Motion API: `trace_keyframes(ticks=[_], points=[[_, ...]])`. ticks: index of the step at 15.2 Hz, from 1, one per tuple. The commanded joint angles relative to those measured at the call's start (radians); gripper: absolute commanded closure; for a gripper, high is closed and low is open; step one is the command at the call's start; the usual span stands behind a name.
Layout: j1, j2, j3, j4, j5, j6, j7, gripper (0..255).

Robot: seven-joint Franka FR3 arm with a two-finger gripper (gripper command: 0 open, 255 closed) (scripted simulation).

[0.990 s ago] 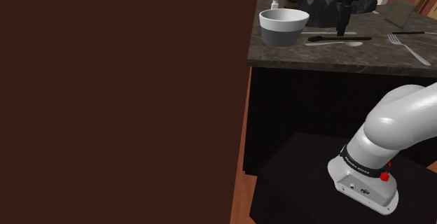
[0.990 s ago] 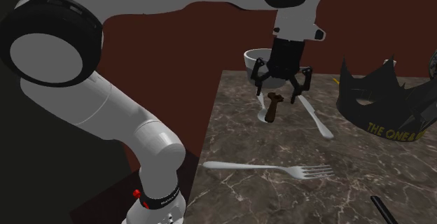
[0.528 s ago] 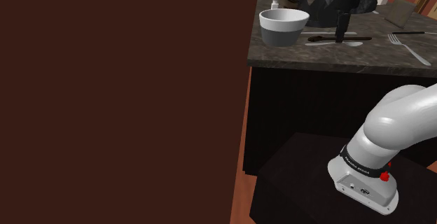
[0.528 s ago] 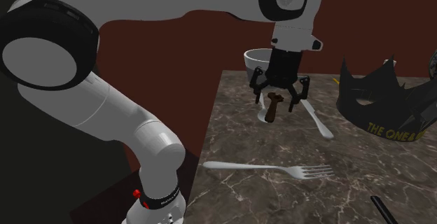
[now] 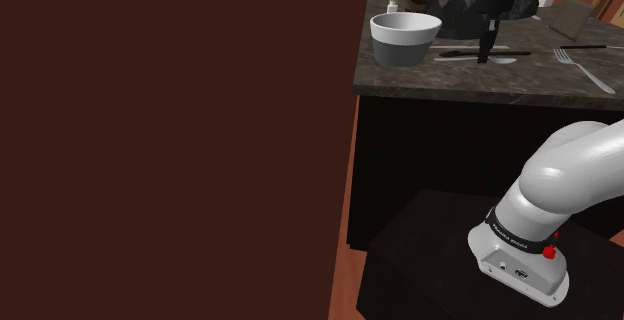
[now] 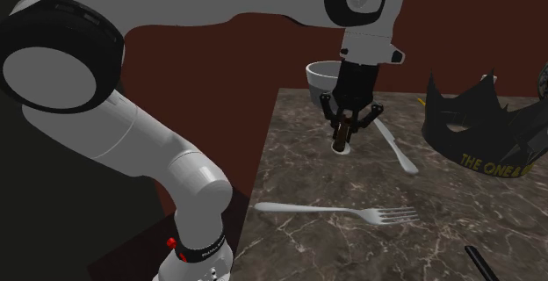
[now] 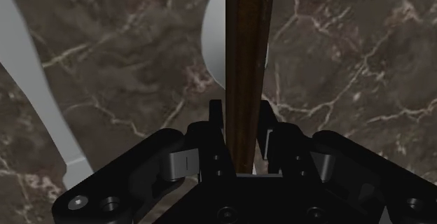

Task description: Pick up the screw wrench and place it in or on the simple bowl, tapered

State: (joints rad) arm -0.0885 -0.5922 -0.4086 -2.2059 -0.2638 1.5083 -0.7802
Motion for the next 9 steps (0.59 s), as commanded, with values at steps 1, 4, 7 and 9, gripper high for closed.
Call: trace_keyframes(ticks=[1,4,7,9], points=[[0.0,0.0,0.0,0.0,0.0,0.0,0.0,255],[0.0,0.0,0.0,0.0,0.0,0.0,0.0,255],[0.0,0.0,0.0,0.0,0.0,0.0,0.0,255],[0.002,0.004,0.004,0.029,0.004,-0.025,-0.003,255]])
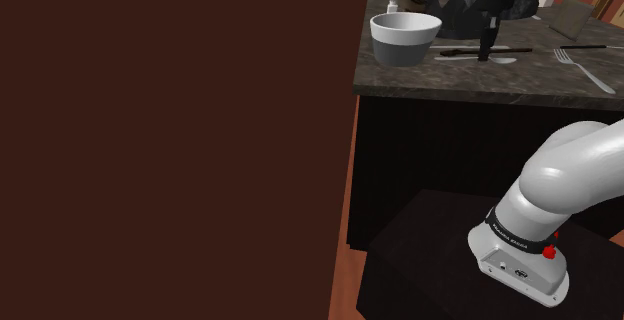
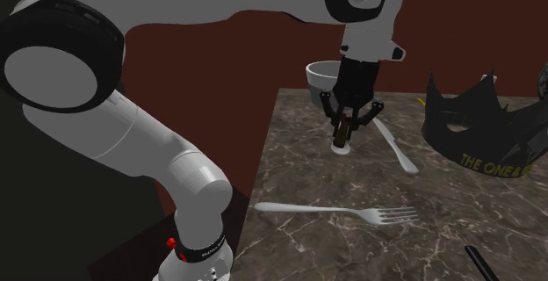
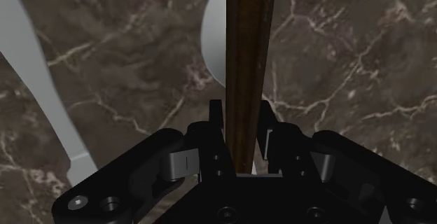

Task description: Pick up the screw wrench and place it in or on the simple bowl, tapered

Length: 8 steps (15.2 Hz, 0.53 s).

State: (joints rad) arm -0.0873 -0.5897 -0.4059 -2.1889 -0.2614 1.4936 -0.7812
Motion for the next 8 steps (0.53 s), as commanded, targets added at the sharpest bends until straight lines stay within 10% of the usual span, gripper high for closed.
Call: trace_keyframes(ticks=[1,8], points=[[0.002,0.004,0.003,0.028,0.003,-0.023,-0.003,255],[0.008,0.028,0.014,0.139,0.015,-0.111,-0.014,255]])
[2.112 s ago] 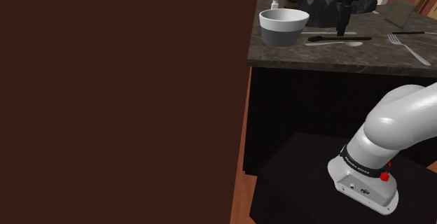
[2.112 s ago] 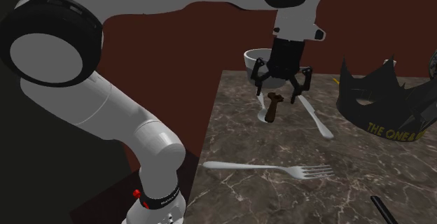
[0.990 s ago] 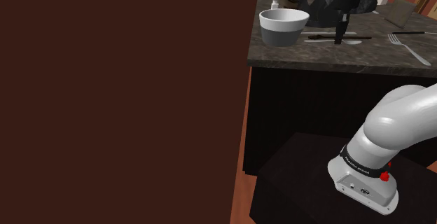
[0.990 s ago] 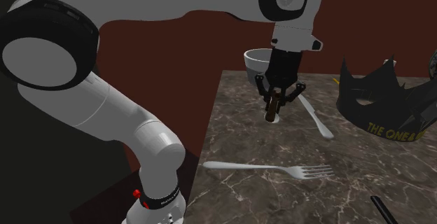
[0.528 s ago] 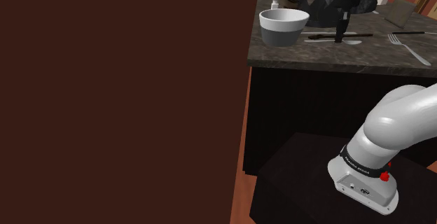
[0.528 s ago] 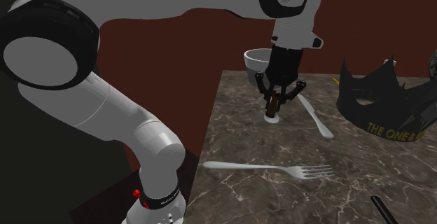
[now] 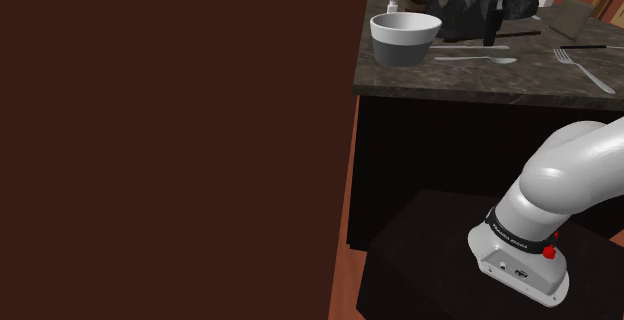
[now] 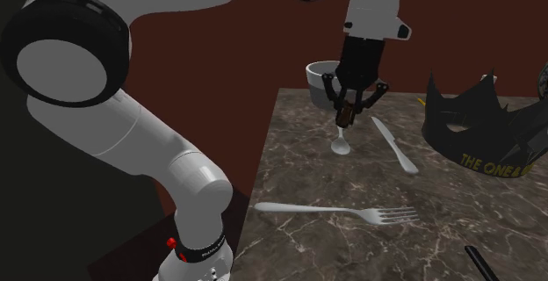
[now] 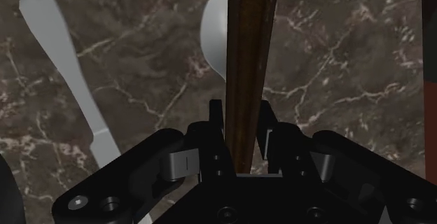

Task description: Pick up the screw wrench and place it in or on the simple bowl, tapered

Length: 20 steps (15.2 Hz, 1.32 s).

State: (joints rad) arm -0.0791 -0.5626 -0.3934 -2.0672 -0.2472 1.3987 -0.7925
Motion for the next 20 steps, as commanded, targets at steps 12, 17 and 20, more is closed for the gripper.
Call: trace_keyframes(ticks=[12,17,20], points=[[0.012,0.067,0.011,0.233,0.019,-0.168,-0.028,255],[0.017,0.104,0.011,0.335,0.026,-0.233,-0.042,255],[0.02,0.13,0.009,0.401,0.031,-0.273,-0.052,255]])
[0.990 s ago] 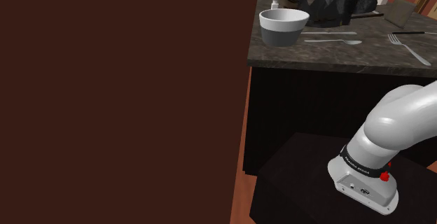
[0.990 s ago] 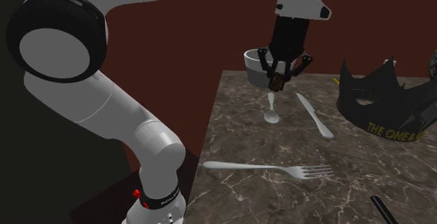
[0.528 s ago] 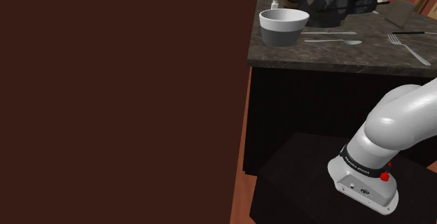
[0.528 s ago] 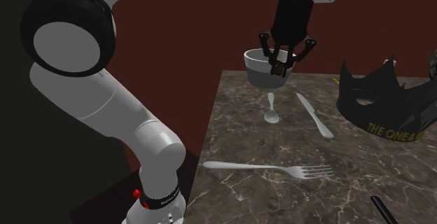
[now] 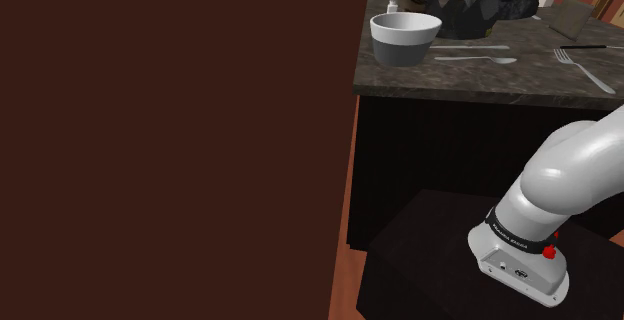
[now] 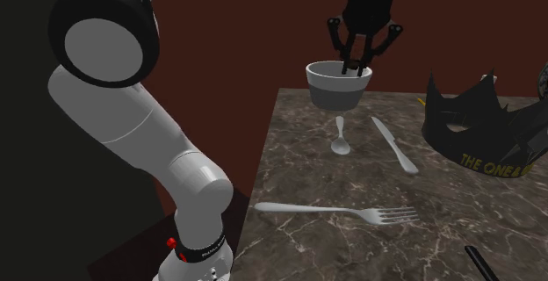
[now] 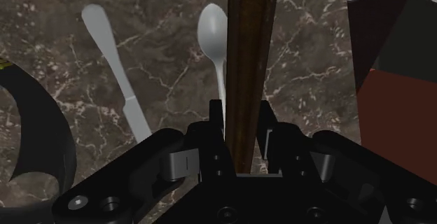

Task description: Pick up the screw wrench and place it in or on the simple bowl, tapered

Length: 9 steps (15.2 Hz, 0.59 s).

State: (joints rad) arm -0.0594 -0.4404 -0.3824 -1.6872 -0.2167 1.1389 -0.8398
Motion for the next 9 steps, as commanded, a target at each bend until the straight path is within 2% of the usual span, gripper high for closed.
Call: trace_keyframes(ticks=[1,4,9], points=[[0.001,0.016,-0.002,0.043,0.002,-0.027,-0.009,255],[0.004,0.045,-0.006,0.112,0.006,-0.068,-0.02,255],[0.036,0.149,0.039,0.192,0.073,-0.06,0.069,255]])
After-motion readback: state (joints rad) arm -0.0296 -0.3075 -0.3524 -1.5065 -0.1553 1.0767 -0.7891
